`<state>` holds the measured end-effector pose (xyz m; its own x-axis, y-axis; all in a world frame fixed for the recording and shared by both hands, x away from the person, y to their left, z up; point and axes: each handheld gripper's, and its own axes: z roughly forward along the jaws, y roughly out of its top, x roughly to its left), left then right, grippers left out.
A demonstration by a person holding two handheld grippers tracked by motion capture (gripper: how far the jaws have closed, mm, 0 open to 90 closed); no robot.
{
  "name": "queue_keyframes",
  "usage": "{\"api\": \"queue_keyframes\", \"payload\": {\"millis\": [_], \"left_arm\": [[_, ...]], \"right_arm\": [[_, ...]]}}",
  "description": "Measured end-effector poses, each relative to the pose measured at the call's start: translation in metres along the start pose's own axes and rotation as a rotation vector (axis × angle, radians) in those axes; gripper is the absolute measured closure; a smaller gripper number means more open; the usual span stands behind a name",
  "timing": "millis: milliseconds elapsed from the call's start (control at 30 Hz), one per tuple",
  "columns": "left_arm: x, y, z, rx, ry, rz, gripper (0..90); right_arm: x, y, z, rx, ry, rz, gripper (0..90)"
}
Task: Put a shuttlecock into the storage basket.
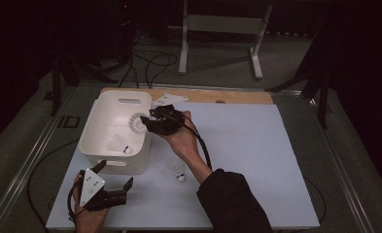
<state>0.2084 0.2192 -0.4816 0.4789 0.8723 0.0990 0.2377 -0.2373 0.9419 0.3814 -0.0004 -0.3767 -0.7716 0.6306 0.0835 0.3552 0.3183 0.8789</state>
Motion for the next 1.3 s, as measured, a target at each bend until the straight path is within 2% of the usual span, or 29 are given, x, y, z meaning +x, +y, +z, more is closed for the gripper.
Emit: {"api": "queue_keyframes", "payload": {"millis": [100,300,733,900,967,1100,1300], "left_arm": [[0.0,0.0,0.0,0.0,-0.001,0.0,0.2],[0.0,0.0,0.0,0.0,0.0,0.0,0.2],[0.0,0.0,0.0,-0.001,0.0,0.0,0.2],[0.0,0.0,0.0,-0.002,0.0,-0.001,0.2],[0.0,0.0,0.001,-0.001,-0.001,0.0,0.2],[0.0,0.0,0.001,-0.001,-0.001,0.0,0.2],[0.0,0.0,0.001,-0.001,-0.003,0.0,0.2]], "right_arm": [[-0.003,0.0,0.0,0.005,-0.012,0.022,36.6],[-0.007,0.0,-0.003,0.001,-0.047,0.024,27.1],[-0.011,-0.003,-0.006,0.009,-0.056,0.023,19.6],[-0.012,-0.004,-0.008,0.01,-0.074,0.016,15.1],[-0.013,-0.005,-0.009,0.001,-0.092,0.013,14.8],[-0.016,-0.007,-0.01,-0.004,-0.099,0.029,14.7],[-0.019,-0.01,-0.014,-0.007,-0.113,0.025,14.3]]}}
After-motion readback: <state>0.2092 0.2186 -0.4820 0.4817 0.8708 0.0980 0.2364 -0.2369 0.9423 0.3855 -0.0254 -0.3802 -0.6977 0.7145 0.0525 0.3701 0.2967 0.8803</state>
